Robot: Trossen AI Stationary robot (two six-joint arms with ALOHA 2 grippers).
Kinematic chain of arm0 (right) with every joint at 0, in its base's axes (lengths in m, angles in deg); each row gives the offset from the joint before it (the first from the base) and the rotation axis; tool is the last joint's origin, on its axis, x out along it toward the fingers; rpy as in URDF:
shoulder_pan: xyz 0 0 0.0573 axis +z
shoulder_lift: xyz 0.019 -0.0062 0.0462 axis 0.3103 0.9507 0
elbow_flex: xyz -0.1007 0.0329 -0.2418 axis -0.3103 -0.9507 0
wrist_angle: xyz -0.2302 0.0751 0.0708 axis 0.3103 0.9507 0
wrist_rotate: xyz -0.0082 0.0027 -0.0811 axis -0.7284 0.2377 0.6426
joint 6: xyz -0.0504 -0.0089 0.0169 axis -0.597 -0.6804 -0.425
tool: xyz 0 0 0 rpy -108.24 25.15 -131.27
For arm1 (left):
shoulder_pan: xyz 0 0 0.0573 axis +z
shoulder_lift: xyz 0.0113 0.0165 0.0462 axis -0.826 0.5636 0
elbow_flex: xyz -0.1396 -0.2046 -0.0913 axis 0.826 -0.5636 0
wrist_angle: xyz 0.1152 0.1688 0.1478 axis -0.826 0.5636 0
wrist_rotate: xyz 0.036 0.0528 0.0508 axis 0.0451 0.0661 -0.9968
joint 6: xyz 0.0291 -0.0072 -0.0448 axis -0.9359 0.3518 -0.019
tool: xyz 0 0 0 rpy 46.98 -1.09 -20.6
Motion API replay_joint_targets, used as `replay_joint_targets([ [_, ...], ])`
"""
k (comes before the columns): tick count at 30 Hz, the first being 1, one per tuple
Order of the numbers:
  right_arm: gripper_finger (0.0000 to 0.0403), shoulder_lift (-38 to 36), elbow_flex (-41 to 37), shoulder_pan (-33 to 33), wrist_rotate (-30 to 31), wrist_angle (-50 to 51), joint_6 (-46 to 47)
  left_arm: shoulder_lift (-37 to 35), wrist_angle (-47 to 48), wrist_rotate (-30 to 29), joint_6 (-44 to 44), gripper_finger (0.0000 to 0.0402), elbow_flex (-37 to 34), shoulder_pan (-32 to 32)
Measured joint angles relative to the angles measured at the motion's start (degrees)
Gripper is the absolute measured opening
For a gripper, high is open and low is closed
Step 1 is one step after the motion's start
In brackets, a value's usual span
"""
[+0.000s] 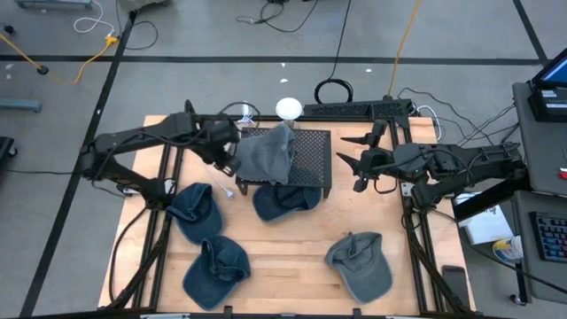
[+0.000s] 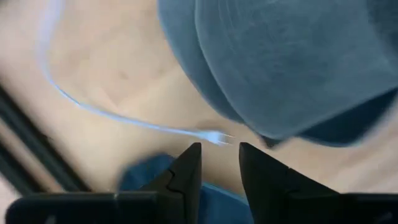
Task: Pick & Place hat
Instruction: Stack the gray cap on the gray caps on the shelf
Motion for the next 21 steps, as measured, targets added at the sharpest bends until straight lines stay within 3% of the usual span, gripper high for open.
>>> replay_joint_targets([
  [4, 0.0185, 0.00, 0.00, -0.01, 0.00, -0.02, -0.01, -1.21, -4.14, 9.81, 7.13, 0.0115, 0.04, 1.70],
  [10, 0.0185, 0.00, 0.00, 0.00, 0.00, -0.02, -0.40, -0.06, -9.74, 16.11, 11.45, 0.0115, 0.04, 0.66],
  [21, 0.0185, 0.00, 0.00, 0.00, -0.07, -0.02, -0.87, 1.39, -9.21, 8.14, 10.29, 0.0115, -0.02, 4.97],
])
